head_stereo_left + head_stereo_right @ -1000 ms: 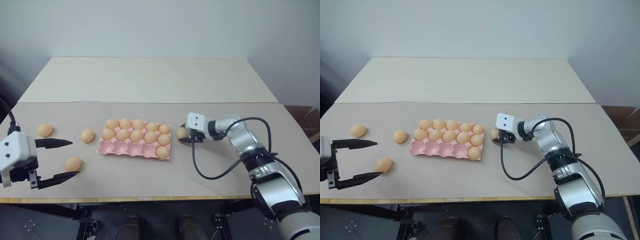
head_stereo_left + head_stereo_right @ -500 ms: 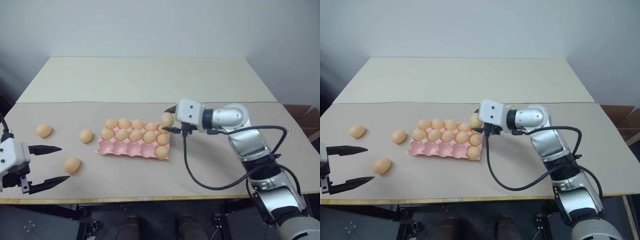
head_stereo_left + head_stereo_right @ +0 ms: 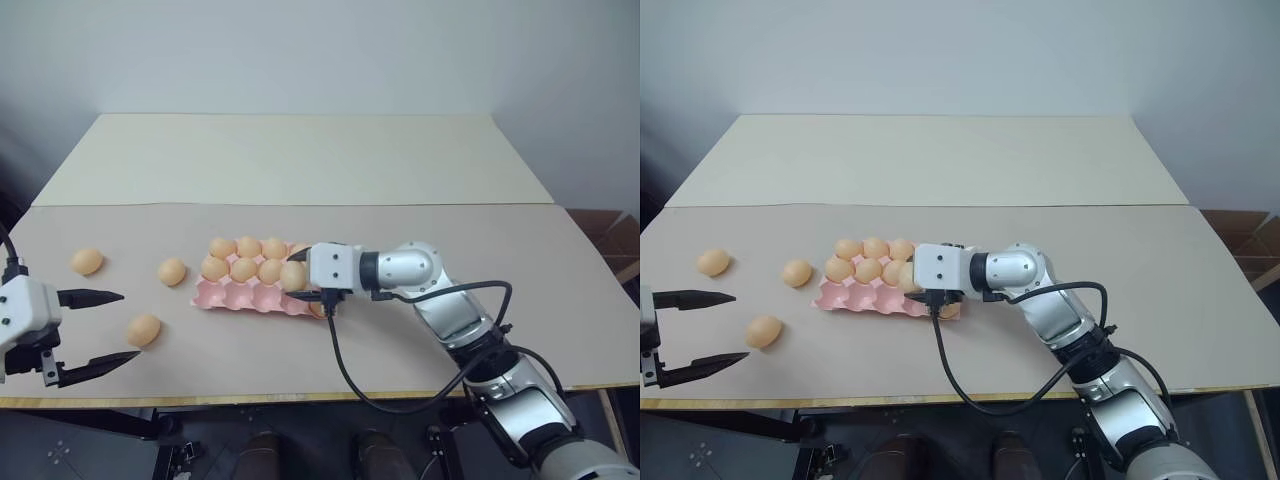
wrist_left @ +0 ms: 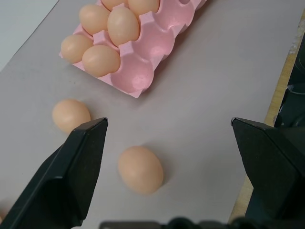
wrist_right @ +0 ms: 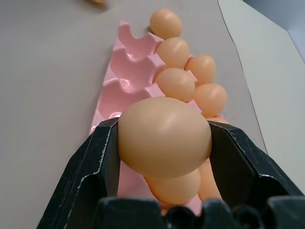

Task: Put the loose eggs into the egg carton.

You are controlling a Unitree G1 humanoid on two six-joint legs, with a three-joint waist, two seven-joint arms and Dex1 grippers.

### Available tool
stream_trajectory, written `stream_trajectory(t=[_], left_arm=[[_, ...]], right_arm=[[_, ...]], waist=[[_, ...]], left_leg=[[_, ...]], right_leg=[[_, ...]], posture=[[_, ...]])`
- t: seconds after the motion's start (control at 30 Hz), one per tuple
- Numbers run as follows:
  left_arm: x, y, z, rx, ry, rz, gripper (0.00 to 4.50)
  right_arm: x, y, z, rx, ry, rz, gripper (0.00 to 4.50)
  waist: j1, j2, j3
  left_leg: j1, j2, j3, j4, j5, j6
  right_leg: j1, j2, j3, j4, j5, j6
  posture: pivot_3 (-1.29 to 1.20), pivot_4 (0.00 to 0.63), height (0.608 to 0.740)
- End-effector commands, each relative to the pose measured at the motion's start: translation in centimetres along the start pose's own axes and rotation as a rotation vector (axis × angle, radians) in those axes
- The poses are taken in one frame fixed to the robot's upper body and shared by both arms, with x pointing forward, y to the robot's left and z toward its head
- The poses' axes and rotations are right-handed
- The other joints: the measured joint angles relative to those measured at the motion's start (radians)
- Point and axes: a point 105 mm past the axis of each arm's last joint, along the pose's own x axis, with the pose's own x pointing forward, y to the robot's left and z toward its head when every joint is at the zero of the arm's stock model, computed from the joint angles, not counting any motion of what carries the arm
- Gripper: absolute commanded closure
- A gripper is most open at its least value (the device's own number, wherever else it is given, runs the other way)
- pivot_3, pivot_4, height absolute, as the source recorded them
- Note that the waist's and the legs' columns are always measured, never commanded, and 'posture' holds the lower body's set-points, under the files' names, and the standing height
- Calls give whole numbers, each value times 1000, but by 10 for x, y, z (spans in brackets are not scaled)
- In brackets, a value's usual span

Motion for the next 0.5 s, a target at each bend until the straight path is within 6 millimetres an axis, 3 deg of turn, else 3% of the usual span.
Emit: stream_trajectory(t=[0.03, 0.17, 0.5], left_arm=[[-3, 1, 6, 35, 3, 12, 0], [-1, 0, 5, 33, 1, 11, 0], [2, 2, 6, 37, -4, 3, 0]], right_arm=[[0, -3, 7, -53, -26, -25, 1091], [-1, -2, 7, -71, -30, -26, 27], [-11, -3, 10, -93, -31, -39, 27]], waist=[[0, 0, 0], [0, 0, 0], [0, 0, 0]], left_leg=[[0, 0, 0, 0, 0, 0], [0, 0, 0, 0, 0, 0], [0, 0, 0, 0, 0, 0]], right_leg=[[0, 0, 0, 0, 0, 0], [0, 0, 0, 0, 0, 0], [0, 0, 0, 0, 0, 0]], posture=[[0, 150, 740], [0, 150, 740], [0, 150, 740]])
